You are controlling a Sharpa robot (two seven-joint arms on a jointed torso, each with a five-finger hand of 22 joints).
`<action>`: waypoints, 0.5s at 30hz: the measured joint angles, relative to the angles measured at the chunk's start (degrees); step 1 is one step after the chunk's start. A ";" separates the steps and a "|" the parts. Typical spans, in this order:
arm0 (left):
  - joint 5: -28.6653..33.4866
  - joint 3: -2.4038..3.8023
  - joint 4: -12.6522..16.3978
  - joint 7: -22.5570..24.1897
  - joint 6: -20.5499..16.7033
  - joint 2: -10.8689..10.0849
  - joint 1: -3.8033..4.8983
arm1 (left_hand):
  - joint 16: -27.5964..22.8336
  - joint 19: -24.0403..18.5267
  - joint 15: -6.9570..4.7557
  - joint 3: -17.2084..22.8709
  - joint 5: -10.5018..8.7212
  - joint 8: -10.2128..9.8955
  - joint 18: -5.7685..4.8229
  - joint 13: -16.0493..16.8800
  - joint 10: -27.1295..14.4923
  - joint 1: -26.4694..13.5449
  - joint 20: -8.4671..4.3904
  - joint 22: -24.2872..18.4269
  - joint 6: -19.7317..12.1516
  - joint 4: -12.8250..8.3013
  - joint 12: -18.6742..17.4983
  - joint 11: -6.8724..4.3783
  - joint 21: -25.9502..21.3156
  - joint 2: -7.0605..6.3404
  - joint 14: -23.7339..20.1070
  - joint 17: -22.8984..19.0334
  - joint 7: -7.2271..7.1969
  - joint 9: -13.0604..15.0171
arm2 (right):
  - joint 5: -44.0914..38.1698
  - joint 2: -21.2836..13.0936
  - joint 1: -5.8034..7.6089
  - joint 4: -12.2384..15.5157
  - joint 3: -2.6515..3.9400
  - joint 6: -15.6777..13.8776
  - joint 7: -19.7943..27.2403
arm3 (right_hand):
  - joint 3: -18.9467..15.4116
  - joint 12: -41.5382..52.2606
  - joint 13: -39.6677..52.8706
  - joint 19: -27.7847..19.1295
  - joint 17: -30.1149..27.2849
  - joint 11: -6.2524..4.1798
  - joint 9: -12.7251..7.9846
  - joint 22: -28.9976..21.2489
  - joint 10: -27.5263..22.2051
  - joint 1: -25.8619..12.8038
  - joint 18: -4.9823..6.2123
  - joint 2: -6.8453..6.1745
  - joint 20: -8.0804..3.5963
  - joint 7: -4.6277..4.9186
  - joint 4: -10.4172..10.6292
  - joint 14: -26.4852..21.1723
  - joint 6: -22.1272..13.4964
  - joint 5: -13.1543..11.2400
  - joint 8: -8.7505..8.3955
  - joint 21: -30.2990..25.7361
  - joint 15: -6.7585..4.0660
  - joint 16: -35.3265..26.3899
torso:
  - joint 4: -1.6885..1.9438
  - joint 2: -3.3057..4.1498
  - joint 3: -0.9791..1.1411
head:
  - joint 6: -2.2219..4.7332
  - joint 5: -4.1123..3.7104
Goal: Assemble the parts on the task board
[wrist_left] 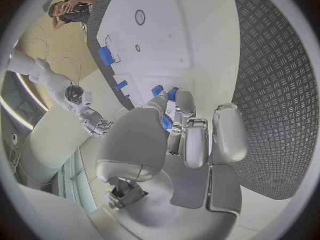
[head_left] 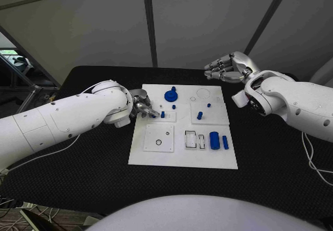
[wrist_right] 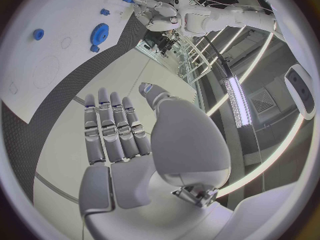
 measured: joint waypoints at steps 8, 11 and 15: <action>0.22 0.00 0.19 -0.10 -0.10 -0.20 0.00 | 0.00 0.00 0.00 10.37 1.78 1.51 0.00 -0.73 -0.05 -2.85 0.00 0.00 -0.72 1.97 -0.50 0.06 0.00 -3.12 0.00 0.00 0.29 1.35 | 0.00 -0.02 0.00 -0.04 0.00 0.15 -0.06 | 0.00 0.00 0.00 0.00 0.00 0.00 0.00 0.00 0.00 0.00 0.00 0.00 0.00 0.00 0.00 0.00 0.00 0.00 0.00 0.00 0.00 0.00 | 0.02 0.00 -0.01 | 0.00 -0.04; 0.25 -0.04 0.36 -0.15 -0.31 -0.29 -0.05 | 0.00 0.00 0.00 12.98 1.96 1.93 0.00 -0.74 0.17 -4.01 0.00 0.00 -0.80 1.24 -0.50 0.25 0.00 -4.28 0.00 0.00 0.22 1.83 | 0.00 -0.02 0.00 -0.05 0.00 0.23 -0.10 | 0.00 0.00 0.00 0.00 0.00 0.00 0.00 0.00 0.00 0.00 0.00 0.00 0.00 0.00 0.00 0.00 0.00 0.00 0.00 0.00 0.00 0.00 | 0.02 0.00 -0.01 | 0.00 -0.05; 0.26 -0.05 0.70 -0.25 -0.57 -0.47 -0.09 | 0.00 0.00 0.00 14.86 1.97 2.30 0.00 -0.83 0.33 -5.08 0.00 0.00 -0.80 0.60 -0.50 0.27 0.00 -4.66 0.00 0.00 0.22 2.21 | 0.00 -0.02 0.00 -0.08 0.00 0.34 -0.14 | 0.00 0.00 0.00 0.00 0.01 0.00 0.00 0.00 0.00 0.02 0.00 0.02 0.00 0.00 0.00 0.00 0.00 0.00 0.00 -0.06 0.00 0.00 | 0.02 0.00 -0.01 | 0.00 -0.08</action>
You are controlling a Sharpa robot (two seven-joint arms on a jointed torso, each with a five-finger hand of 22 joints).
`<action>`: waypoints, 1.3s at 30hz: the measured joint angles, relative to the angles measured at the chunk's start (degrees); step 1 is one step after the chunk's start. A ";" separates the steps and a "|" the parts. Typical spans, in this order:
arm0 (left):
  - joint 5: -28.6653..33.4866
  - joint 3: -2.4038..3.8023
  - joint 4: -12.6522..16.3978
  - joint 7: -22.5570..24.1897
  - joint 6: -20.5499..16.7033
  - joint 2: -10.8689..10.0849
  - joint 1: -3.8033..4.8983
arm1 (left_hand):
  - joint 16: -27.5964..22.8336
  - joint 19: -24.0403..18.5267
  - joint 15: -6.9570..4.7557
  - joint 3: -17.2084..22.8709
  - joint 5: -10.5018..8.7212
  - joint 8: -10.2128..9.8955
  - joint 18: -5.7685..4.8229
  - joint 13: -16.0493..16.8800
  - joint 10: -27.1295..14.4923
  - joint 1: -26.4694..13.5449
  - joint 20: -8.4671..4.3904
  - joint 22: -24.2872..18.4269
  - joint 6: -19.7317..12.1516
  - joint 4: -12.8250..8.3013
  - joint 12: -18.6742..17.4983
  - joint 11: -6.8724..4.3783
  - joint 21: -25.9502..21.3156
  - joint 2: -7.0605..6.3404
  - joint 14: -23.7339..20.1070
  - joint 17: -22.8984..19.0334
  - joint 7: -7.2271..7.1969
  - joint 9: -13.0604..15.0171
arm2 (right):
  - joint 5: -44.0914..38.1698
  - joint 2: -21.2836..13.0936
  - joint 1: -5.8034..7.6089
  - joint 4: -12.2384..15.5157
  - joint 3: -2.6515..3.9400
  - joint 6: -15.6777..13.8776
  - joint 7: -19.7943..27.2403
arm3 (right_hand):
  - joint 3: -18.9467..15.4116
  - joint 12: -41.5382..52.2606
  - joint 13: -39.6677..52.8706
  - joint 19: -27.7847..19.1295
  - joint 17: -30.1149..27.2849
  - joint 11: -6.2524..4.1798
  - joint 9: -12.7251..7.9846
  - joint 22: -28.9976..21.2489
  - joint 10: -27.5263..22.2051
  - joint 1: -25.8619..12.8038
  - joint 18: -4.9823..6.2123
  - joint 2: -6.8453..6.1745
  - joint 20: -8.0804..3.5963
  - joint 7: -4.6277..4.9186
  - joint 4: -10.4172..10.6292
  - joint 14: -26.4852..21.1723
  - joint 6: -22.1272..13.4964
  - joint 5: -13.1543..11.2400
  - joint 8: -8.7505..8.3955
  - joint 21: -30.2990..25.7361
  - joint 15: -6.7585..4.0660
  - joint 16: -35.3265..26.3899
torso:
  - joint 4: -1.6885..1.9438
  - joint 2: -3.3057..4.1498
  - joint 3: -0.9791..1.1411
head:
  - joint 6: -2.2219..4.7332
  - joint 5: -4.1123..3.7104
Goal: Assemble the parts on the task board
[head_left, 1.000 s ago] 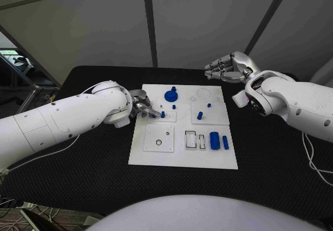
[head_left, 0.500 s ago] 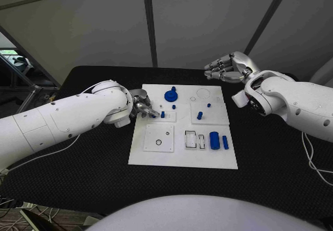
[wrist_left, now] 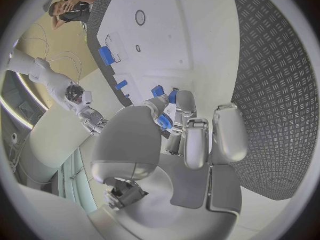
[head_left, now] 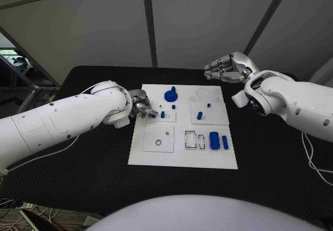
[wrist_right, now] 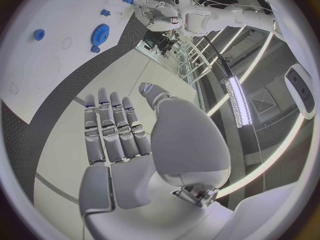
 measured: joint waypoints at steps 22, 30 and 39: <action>0.37 1.98 1.28 -0.13 1.50 -0.99 1.52 | 0.00 0.00 0.00 3.44 -0.07 0.78 0.00 -0.26 0.09 -1.19 0.00 0.00 -0.42 -2.20 0.00 0.08 -0.22 -0.76 0.00 0.00 0.00 0.69 | 0.00 0.15 0.00 -0.41 0.00 0.49 -0.19 | 0.00 0.00 0.00 0.00 -0.04 0.00 0.00 0.00 0.00 0.21 0.00 0.21 0.00 0.00 0.00 0.00 0.00 0.00 0.00 -0.23 0.00 0.00 | 0.03 0.00 0.02 | 0.00 -0.07; 0.48 2.04 -0.98 -0.12 6.44 0.54 2.84 | 0.00 0.00 0.00 3.47 -0.08 1.22 0.00 -0.25 0.11 -1.42 0.00 0.00 -0.42 -2.24 0.00 0.09 -0.22 -0.99 0.00 0.00 0.00 0.86 | 0.00 0.29 -0.01 -0.50 0.00 0.64 -0.26 | 0.00 0.00 0.00 0.00 -0.04 0.00 0.00 0.00 0.00 0.21 0.00 0.21 0.00 0.00 0.00 0.00 0.00 0.00 0.00 -0.22 0.00 0.00 | 0.01 0.03 0.02 | 0.00 -0.03; 2.92 2.05 -8.09 -0.28 15.73 4.08 5.44 | 0.00 0.00 0.00 4.31 -0.11 1.23 -0.01 0.03 0.13 -1.72 0.00 0.00 -0.42 -2.76 0.00 0.10 -0.22 -1.29 0.00 0.00 0.00 0.94 | -0.01 0.45 -0.01 -0.62 0.00 0.73 -0.33 | 0.00 0.00 0.00 0.00 -0.04 0.00 0.00 0.00 0.00 0.21 0.00 0.21 0.00 0.00 0.00 0.00 0.00 0.00 0.00 -0.21 0.00 0.00 | -0.07 0.04 0.05 | 0.00 0.04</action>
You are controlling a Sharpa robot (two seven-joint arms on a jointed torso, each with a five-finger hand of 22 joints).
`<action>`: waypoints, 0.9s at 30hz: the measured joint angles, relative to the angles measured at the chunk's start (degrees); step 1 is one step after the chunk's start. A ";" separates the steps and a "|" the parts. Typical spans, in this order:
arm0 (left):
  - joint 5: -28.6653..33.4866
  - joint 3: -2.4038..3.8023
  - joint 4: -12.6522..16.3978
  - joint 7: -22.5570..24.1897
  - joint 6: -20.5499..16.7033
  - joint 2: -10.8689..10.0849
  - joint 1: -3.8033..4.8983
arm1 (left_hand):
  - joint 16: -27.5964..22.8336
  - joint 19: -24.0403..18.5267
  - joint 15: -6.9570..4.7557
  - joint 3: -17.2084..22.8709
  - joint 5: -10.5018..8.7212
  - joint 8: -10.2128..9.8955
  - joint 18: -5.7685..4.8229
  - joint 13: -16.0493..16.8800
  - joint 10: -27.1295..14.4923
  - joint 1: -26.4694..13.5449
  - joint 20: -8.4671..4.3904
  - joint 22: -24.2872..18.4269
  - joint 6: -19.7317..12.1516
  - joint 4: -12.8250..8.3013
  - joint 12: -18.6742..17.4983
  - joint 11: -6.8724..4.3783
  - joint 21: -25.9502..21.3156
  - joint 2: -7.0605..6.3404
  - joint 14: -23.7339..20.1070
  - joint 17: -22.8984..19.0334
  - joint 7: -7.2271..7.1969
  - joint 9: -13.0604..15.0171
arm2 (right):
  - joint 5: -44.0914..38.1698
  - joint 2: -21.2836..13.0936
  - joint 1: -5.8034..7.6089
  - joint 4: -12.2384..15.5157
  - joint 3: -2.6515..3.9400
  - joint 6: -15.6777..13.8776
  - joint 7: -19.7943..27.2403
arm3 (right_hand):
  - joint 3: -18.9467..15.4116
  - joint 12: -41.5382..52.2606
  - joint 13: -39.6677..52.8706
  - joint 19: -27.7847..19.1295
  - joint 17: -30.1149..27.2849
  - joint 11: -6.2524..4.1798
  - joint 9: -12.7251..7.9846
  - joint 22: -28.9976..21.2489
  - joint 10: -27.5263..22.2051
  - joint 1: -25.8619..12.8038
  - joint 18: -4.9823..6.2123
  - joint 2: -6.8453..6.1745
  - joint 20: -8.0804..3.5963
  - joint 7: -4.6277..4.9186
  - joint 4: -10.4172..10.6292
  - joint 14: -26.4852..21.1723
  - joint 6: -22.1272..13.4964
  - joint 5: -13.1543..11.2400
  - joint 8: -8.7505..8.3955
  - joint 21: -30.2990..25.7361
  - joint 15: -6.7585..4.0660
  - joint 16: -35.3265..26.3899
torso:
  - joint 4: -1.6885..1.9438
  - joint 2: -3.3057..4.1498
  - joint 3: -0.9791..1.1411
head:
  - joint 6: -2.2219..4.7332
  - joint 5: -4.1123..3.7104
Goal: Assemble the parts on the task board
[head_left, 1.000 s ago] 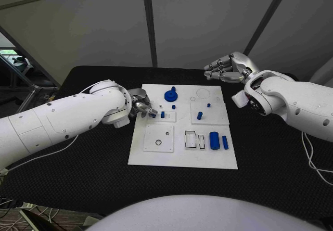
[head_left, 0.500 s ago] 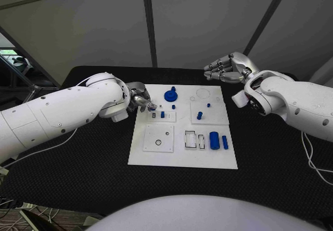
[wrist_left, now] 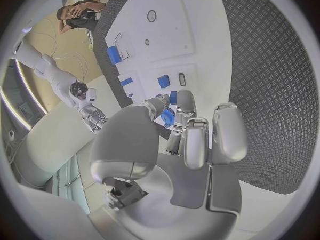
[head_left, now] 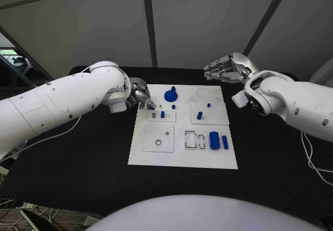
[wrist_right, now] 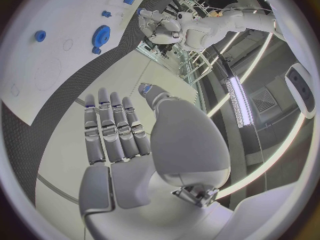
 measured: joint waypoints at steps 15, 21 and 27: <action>3.35 -1.90 -7.09 -0.51 8.27 4.35 1.96 | 0.29 0.00 0.00 0.27 0.14 -0.01 0.00 0.33 0.22 -0.16 0.00 0.00 0.00 -0.26 0.25 0.20 0.56 -0.15 0.00 0.00 0.01 0.14 | -0.09 0.35 0.00 -0.06 0.00 0.04 -0.10 | 0.00 0.00 0.00 0.00 0.00 0.00 0.00 0.00 0.00 0.00 0.00 0.00 0.00 0.00 0.00 0.00 0.00 0.00 0.00 0.01 0.00 0.00 | 0.06 0.00 0.01 | 0.00 0.21; 3.78 -3.03 -7.81 -0.70 9.62 5.22 2.08 | 0.28 0.00 0.00 0.31 0.14 -0.03 0.01 0.32 0.24 -0.23 0.00 0.00 0.01 -0.31 0.25 0.21 0.55 -0.22 0.00 0.00 0.01 0.13 | -0.11 0.36 0.00 -0.07 0.00 0.05 -0.11 | 0.00 0.00 0.00 0.00 0.00 0.00 0.00 0.00 0.00 0.00 0.00 0.00 0.00 0.00 0.00 0.00 0.00 0.00 0.00 0.01 0.00 0.00 | 0.06 -0.03 -0.01 | 0.00 0.26; 3.61 -3.67 -8.14 -0.89 10.10 5.86 2.12 | 0.28 0.00 0.00 0.31 0.13 -0.05 0.00 0.32 0.31 -0.21 0.00 0.00 0.01 -0.31 0.25 0.28 0.55 -0.21 0.00 0.00 0.01 0.13 | -0.15 0.37 0.00 -0.07 0.00 0.05 -0.12 | 0.00 0.00 0.00 0.00 0.01 0.00 0.00 0.00 0.00 0.00 0.00 0.00 0.00 0.00 0.00 0.00 0.00 0.00 0.00 0.01 0.00 0.00 | 0.06 -0.05 -0.04 | 0.00 0.24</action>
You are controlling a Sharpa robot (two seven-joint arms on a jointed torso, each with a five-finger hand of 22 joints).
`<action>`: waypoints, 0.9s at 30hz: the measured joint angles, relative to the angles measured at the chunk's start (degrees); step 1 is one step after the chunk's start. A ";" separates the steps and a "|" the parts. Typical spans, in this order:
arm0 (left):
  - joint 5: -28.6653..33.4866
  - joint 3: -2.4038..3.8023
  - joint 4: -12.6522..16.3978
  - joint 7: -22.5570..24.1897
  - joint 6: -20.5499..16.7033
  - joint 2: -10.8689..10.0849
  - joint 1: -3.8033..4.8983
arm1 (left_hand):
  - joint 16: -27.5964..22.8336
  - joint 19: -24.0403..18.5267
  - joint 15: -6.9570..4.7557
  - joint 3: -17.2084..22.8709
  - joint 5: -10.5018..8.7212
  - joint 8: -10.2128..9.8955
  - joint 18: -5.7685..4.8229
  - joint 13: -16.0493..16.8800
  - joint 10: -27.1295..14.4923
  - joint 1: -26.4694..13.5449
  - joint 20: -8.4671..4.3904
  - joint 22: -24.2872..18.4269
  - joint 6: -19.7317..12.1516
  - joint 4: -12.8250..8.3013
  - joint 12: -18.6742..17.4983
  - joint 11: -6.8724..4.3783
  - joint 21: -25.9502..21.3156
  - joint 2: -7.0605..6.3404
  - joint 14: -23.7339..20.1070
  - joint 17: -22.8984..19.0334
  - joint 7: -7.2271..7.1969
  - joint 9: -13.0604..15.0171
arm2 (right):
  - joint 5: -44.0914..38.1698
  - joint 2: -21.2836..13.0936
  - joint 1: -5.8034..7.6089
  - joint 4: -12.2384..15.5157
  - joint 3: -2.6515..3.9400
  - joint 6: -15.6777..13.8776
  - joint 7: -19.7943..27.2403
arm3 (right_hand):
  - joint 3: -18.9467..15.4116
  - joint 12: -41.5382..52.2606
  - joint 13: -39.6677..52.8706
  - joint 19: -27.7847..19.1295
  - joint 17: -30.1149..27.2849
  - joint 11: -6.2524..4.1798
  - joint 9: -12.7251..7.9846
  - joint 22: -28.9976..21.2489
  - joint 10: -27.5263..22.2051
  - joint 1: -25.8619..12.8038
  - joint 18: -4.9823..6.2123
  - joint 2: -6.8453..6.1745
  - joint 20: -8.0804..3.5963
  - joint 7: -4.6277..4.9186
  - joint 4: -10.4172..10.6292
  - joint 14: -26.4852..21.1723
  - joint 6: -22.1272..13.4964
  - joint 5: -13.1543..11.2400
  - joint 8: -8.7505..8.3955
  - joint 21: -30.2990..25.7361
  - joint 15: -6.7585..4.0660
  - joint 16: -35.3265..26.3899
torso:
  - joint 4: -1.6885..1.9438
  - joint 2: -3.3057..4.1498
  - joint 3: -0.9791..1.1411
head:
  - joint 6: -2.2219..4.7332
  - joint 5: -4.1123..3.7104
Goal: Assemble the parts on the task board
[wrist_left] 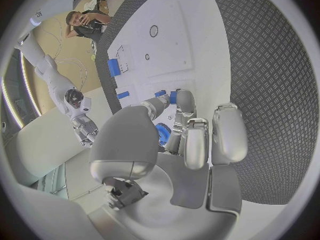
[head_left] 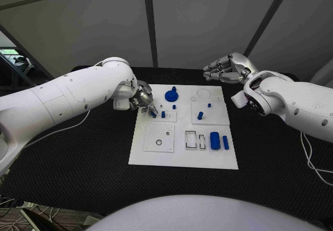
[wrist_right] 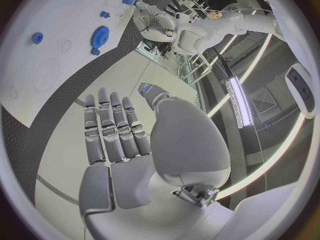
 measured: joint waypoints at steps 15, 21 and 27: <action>-3.13 -0.44 -0.28 -0.37 -0.96 1.02 0.02 | 0.00 0.00 0.00 0.00 -0.10 0.27 0.00 0.21 0.02 0.02 0.00 0.00 0.00 0.00 0.17 0.01 0.72 0.02 0.00 0.00 0.00 0.07 | -0.06 0.13 0.00 0.01 0.00 0.02 0.00 | 0.00 0.00 0.00 0.00 -0.05 0.00 0.00 0.00 0.00 0.00 0.00 0.00 0.00 0.00 0.00 0.00 0.00 0.00 0.00 0.00 0.00 0.00 | 0.02 0.02 -0.02 | 0.00 -0.05; -4.22 -0.52 -0.38 -0.46 -1.13 1.24 0.02 | 0.39 0.00 0.00 0.00 -0.10 0.25 0.00 0.32 0.02 0.03 0.00 0.00 0.00 0.00 0.27 0.02 1.00 0.03 0.00 0.00 0.00 0.06 | -0.06 0.16 0.00 -0.02 0.00 0.04 0.00 | 0.00 0.00 0.00 0.00 -0.04 0.00 0.00 0.00 0.00 0.00 0.00 0.00 0.00 0.00 0.00 0.00 0.00 0.00 0.00 0.00 0.00 0.00 | 0.02 0.02 -0.02 | 0.00 -0.07; -4.79 -0.63 -0.51 -0.48 -1.12 1.47 0.02 | 0.39 0.00 0.00 0.00 -0.12 0.25 0.00 0.31 0.03 0.17 0.00 0.00 0.00 0.00 0.27 0.03 1.11 0.17 0.00 0.00 0.00 0.06 | -0.07 0.18 0.00 -0.04 0.00 0.05 0.00 | 0.00 0.00 0.00 0.00 -0.04 0.00 0.00 0.00 0.00 0.00 0.00 0.00 0.00 0.00 0.00 0.00 0.00 0.00 0.00 0.00 0.00 0.00 | 0.01 0.02 0.00 | 0.00 -0.09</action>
